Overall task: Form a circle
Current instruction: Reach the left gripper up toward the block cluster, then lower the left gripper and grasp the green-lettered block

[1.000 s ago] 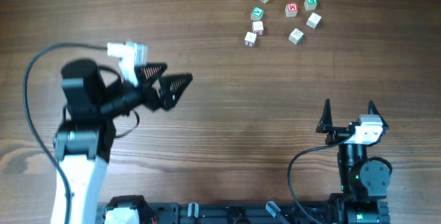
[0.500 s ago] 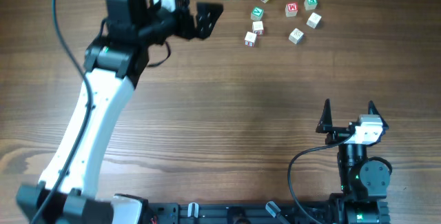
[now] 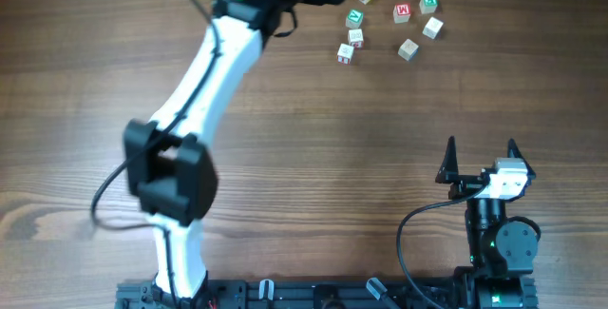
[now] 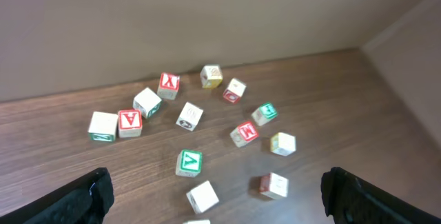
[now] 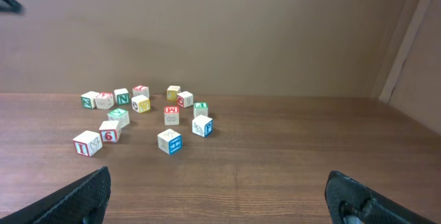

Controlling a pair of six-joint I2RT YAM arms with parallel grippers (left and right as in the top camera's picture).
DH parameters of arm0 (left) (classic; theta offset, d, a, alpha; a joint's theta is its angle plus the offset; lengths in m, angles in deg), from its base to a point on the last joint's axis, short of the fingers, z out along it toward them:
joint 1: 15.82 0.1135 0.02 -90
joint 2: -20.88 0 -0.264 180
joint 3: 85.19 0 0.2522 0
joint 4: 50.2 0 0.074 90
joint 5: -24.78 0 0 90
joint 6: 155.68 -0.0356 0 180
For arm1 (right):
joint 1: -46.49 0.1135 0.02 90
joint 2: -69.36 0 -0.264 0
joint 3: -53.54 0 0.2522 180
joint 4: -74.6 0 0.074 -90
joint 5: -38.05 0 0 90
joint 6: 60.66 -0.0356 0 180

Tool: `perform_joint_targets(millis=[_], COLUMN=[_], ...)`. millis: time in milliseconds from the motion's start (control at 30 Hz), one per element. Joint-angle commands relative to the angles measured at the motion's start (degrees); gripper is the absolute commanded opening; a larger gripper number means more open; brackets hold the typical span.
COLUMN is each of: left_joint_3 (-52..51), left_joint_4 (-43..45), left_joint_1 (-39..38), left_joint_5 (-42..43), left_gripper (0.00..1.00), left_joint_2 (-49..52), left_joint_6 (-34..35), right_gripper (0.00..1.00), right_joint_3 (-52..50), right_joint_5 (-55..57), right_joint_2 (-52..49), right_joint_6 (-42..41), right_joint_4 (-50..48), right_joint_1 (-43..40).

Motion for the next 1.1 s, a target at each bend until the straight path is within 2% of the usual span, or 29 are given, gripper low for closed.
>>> perform_joint_targets(millis=[0,133,300,433,733,1067], left_joint_3=[3.0,3.0,3.0,3.0,3.0,3.0], left_joint_4=[3.7,7.0,10.2,16.1,21.2,27.5], left_joint_1=[-2.7,-4.6,-5.7,-5.4,-5.5,-5.5], left_joint_5=[-3.7,-4.4,-8.6,-8.6,-8.6,-8.6], left_gripper=[0.99,0.93,0.94,0.89,0.86,0.69], left_joint_2=[7.9,13.6,19.6,23.0,26.5,27.8], left_joint_6=[0.5,-2.7,-8.3,-8.3,-10.1,-9.8], right_gripper=[1.00,1.00,1.00,1.00,1.00,1.00], right_joint_3=[-0.1,-0.1,-0.1,-0.1,-0.1,-0.1], right_joint_5=[-0.7,-0.7,-0.7,-0.7,-0.7,-0.7], right_joint_2=[0.5,0.5,0.5,0.5,0.5,0.5], right_joint_6=[0.5,0.5,0.5,0.5,0.5,0.5], right_joint_4=[-0.2,-0.2,-0.2,-0.2,-0.2,-0.2], right_joint_1=[-0.2,-0.2,-0.2,-0.2,-0.2,-0.2])
